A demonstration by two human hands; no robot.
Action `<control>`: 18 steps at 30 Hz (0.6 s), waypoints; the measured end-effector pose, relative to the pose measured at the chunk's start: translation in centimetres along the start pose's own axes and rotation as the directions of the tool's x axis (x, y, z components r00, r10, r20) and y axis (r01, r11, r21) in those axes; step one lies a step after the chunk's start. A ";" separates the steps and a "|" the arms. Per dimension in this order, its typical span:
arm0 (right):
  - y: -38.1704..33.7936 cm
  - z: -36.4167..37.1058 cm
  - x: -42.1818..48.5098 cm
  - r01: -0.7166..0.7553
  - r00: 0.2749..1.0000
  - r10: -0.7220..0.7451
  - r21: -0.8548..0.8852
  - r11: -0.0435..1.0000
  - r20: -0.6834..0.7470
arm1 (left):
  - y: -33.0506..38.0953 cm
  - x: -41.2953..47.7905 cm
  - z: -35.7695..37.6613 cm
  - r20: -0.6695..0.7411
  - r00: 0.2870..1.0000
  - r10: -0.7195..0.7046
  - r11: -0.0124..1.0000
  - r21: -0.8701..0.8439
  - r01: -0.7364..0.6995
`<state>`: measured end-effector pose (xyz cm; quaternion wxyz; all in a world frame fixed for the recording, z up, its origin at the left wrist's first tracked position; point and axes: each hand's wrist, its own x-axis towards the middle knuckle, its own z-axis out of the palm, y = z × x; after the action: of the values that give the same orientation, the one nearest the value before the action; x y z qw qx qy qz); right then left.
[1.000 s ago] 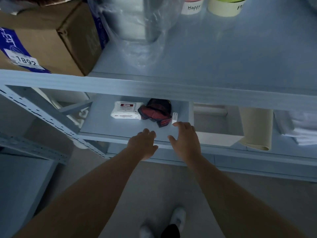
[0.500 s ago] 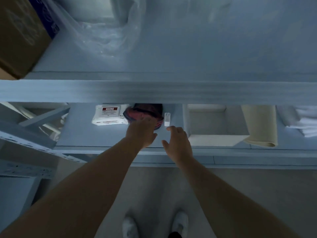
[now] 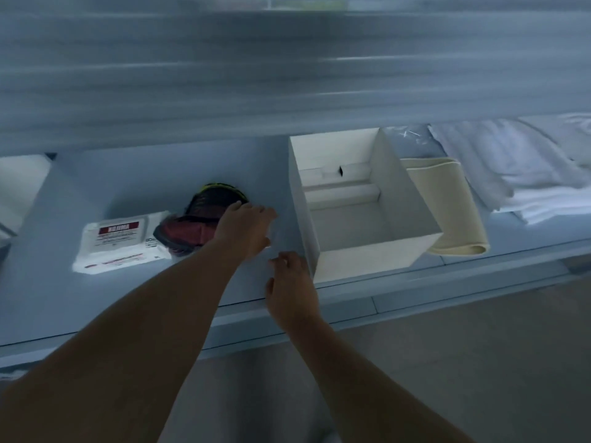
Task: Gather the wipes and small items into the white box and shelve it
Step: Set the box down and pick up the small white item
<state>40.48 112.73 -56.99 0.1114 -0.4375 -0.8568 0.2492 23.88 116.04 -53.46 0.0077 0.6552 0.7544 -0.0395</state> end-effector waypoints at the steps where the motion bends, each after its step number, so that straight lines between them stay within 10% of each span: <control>1: 0.0 0.3 0.1 0.006 1.000 -0.006 -0.007 1.000 -0.003 | 0.0 0.3 0.3 -0.015 1.000 0.012 1.000 0.008 -0.012; 11: -2.2 -0.5 0.4 -0.206 0.974 0.224 0.319 0.925 -0.020 | -1.6 -2.6 -3.4 -0.124 0.989 -0.082 0.952 -0.305 0.041; 18: -5.8 -5.3 1.0 -0.497 0.800 0.489 0.841 0.214 0.349 | -0.8 -8.2 -8.7 -0.158 0.981 -0.113 0.870 -0.492 0.021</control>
<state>38.08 112.44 -49.44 0.2412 -0.5507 -0.3948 0.6948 24.64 108.44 -44.22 0.1025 0.6063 0.7597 0.2117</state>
